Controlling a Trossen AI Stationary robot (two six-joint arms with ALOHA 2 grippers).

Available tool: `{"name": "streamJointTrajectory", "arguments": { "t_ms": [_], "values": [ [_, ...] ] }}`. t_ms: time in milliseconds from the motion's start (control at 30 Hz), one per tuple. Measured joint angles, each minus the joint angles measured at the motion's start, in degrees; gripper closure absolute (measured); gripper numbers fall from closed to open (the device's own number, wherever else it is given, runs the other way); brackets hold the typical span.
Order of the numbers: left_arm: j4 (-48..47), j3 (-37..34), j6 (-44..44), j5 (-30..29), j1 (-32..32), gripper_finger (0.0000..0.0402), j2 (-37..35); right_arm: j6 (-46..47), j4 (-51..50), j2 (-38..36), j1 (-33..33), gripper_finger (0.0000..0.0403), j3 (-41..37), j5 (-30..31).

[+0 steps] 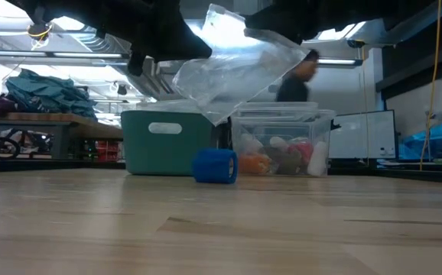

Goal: Roll bandage
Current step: Open the transparent zip bag

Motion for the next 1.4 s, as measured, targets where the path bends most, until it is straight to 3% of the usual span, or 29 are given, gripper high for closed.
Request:
{"name": "streamJointTrajectory", "arguments": {
  "t_ms": [233,533,667,1067,1233,1400],
  "values": [
    [0.11,0.0,0.11,0.0,-0.02,0.0401,0.0,0.09,-1.14,0.0,0.0,0.027,-0.02,-0.02],
    [0.07,0.0,1.09,3.33,0.0,0.0389,0.0,-0.88,-1.23,0.0,0.0,0.039,-0.02,-0.02],
    [2.06,0.0,2.82,7.84,0.02,0.0356,0.02,-2.64,-1.3,0.0,0.0,0.0383,-0.02,-0.36],
    [7.33,0.0,7.47,13.78,-0.28,0.0232,0.07,-3.62,-7.49,0.0,0.0,0.0397,-0.02,-4.57],
    [7.04,0.0,3.32,22.4,-0.73,0.0212,0.07,-4.77,-8.29,0.0,0.0,0.0395,-0.02,-6.28],
    [7.05,0.0,3.79,23.66,-1.97,0.0213,0.07,-4.87,-8.23,0.0,0.0,0.0398,-0.02,-10.64]
  ]
}}
